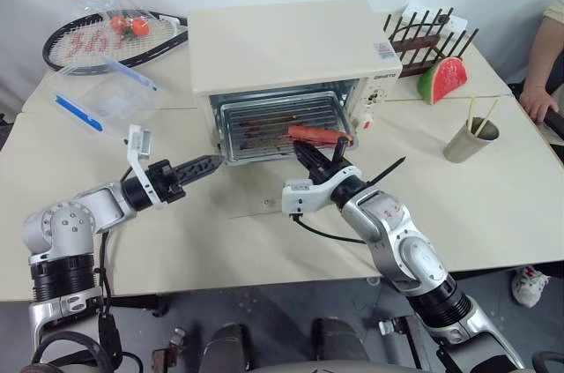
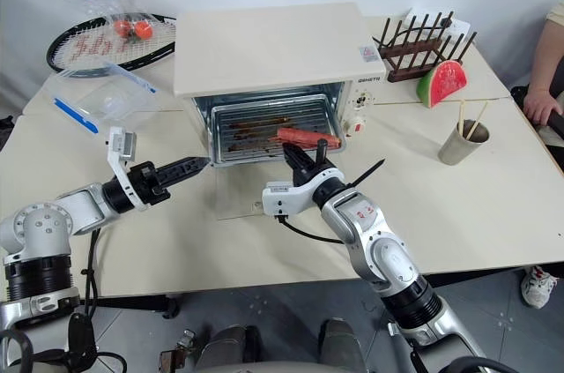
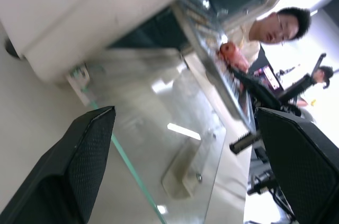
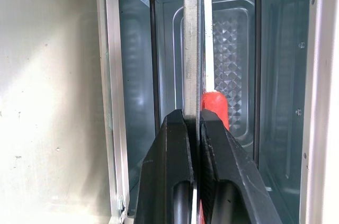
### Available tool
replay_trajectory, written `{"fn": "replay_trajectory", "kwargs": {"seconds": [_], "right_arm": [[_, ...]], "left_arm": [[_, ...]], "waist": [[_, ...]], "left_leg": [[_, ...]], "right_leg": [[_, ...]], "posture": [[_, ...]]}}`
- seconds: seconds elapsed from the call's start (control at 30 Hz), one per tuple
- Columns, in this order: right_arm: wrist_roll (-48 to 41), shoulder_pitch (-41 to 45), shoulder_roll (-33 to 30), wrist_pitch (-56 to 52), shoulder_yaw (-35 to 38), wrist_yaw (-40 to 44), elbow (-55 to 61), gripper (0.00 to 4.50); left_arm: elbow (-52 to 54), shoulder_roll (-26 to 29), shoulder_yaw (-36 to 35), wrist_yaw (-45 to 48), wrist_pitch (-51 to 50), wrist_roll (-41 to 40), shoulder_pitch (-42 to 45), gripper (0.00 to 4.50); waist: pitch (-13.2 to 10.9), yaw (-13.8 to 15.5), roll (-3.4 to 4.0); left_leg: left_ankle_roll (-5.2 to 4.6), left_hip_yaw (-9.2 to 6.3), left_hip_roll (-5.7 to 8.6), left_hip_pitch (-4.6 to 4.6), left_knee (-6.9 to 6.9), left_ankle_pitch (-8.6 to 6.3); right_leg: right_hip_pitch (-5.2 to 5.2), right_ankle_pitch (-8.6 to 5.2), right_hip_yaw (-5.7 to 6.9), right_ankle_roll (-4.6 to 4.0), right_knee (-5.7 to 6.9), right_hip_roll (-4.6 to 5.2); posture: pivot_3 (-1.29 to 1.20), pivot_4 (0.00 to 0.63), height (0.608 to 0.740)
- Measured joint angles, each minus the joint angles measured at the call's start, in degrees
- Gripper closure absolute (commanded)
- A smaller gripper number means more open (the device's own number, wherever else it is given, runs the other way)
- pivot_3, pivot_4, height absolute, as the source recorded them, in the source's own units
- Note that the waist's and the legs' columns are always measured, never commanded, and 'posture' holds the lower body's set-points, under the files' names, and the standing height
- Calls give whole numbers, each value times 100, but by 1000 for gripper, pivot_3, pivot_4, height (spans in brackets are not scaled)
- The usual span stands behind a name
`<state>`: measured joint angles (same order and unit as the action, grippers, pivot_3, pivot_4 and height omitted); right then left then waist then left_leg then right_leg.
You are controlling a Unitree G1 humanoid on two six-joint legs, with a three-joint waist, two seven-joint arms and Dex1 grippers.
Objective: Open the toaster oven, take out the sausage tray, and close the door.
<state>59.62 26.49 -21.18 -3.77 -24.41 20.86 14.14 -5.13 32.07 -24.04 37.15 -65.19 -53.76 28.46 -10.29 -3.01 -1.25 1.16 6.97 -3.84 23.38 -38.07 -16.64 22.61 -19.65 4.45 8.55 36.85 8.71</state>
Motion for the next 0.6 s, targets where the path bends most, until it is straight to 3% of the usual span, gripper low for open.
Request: {"fn": "replay_trajectory", "kwargs": {"seconds": [0.17,0.33,0.47,0.6], "right_arm": [[-28,22,-7,20,4,0,-16,4500],[-108,168,-62,142,10,-4,-151,4500],[-183,252,-90,202,26,-46,-300,4500],[-247,361,-103,290,32,-111,-476,4500]], "left_arm": [[6,-29,-10,-27,287,28,76,24],[504,-164,13,191,1553,433,-190,24],[561,24,163,561,2276,795,-378,896],[589,120,211,862,2489,865,-517,2141]], "waist": [[0,0,0],[0,-3,0],[0,-4,0],[0,-6,0]], "left_leg": [[0,0,0,0,1,0],[0,2,0,-1,2,0],[0,4,0,-1,2,0],[0,8,-1,0,-4,0]], "right_leg": [[0,0,0,0,0,0],[0,0,0,0,-1,0],[0,0,0,0,-3,0],[0,0,-1,0,-4,0]], "posture": [[0,150,740],[0,150,740],[0,150,740],[0,150,740]]}}
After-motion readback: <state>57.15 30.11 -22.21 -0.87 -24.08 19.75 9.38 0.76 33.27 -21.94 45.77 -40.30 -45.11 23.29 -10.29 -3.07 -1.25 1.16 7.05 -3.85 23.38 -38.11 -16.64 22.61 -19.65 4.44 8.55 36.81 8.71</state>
